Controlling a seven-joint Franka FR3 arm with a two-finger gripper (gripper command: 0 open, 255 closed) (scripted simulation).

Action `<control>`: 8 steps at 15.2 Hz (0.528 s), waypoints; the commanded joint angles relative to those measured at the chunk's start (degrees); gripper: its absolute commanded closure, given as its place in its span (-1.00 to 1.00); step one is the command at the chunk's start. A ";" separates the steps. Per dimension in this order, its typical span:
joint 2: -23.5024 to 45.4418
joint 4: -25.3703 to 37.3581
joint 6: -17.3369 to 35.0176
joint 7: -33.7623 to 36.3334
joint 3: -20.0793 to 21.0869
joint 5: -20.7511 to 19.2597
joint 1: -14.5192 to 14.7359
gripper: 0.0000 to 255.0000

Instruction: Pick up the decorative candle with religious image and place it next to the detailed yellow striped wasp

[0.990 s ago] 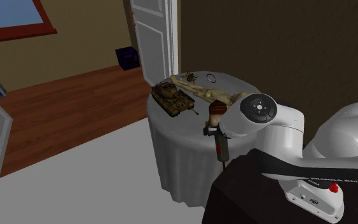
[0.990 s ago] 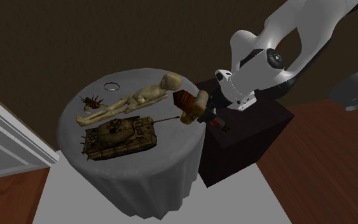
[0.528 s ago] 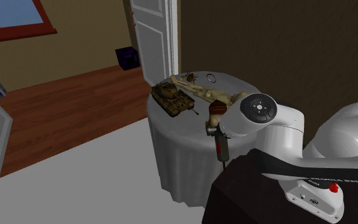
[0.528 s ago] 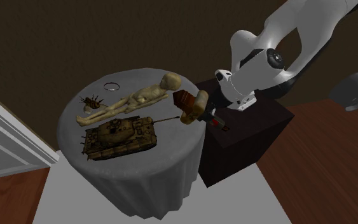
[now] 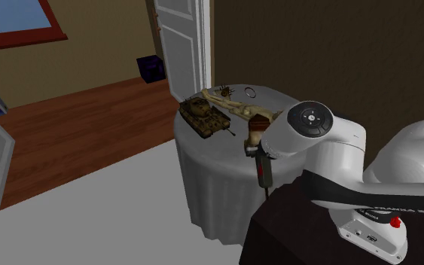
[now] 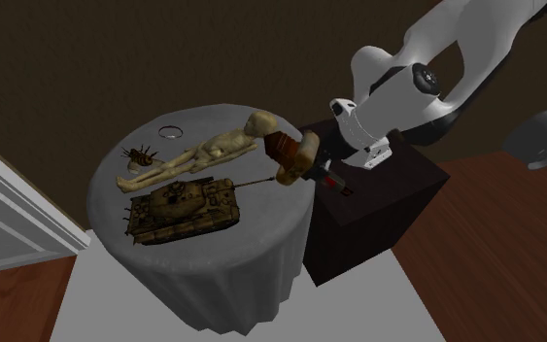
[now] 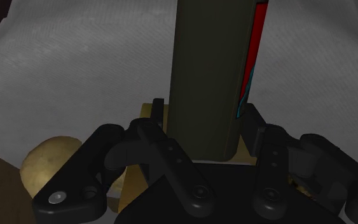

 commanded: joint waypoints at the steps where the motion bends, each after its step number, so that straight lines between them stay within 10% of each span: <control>1: -1.40 0.69 -2.10 -0.98 -1.81 -0.39 0.71 1.00; 8: -5.47 3.23 -8.67 -3.78 -6.96 -1.91 2.23 1.00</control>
